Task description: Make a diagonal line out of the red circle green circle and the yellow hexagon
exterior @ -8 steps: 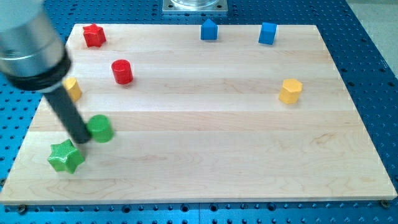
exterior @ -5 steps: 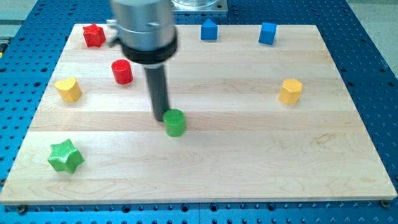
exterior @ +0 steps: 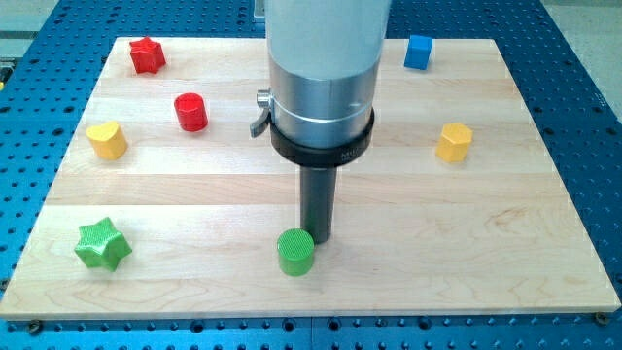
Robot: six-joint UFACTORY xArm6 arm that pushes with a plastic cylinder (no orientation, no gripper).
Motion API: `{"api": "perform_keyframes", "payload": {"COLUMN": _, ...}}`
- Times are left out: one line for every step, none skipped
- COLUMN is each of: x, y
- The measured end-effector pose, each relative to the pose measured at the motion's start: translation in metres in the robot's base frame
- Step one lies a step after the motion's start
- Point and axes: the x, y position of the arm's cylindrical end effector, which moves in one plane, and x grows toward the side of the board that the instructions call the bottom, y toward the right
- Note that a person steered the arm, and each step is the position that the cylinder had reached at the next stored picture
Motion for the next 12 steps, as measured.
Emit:
{"api": "perform_keyframes", "payload": {"x": -0.047, "y": -0.035}}
{"api": "perform_keyframes", "payload": {"x": -0.077, "y": -0.127}}
{"api": "perform_keyframes", "payload": {"x": -0.126, "y": -0.134}}
{"api": "perform_keyframes", "payload": {"x": -0.139, "y": -0.198}}
{"api": "perform_keyframes", "payload": {"x": -0.174, "y": -0.194}}
{"api": "perform_keyframes", "payload": {"x": -0.193, "y": -0.126}}
{"api": "perform_keyframes", "payload": {"x": -0.157, "y": -0.046}}
{"api": "perform_keyframes", "payload": {"x": -0.126, "y": -0.018}}
{"api": "perform_keyframes", "payload": {"x": -0.139, "y": -0.026}}
{"api": "perform_keyframes", "payload": {"x": -0.13, "y": -0.049}}
{"api": "perform_keyframes", "payload": {"x": -0.079, "y": 0.028}}
{"api": "perform_keyframes", "payload": {"x": -0.035, "y": 0.102}}
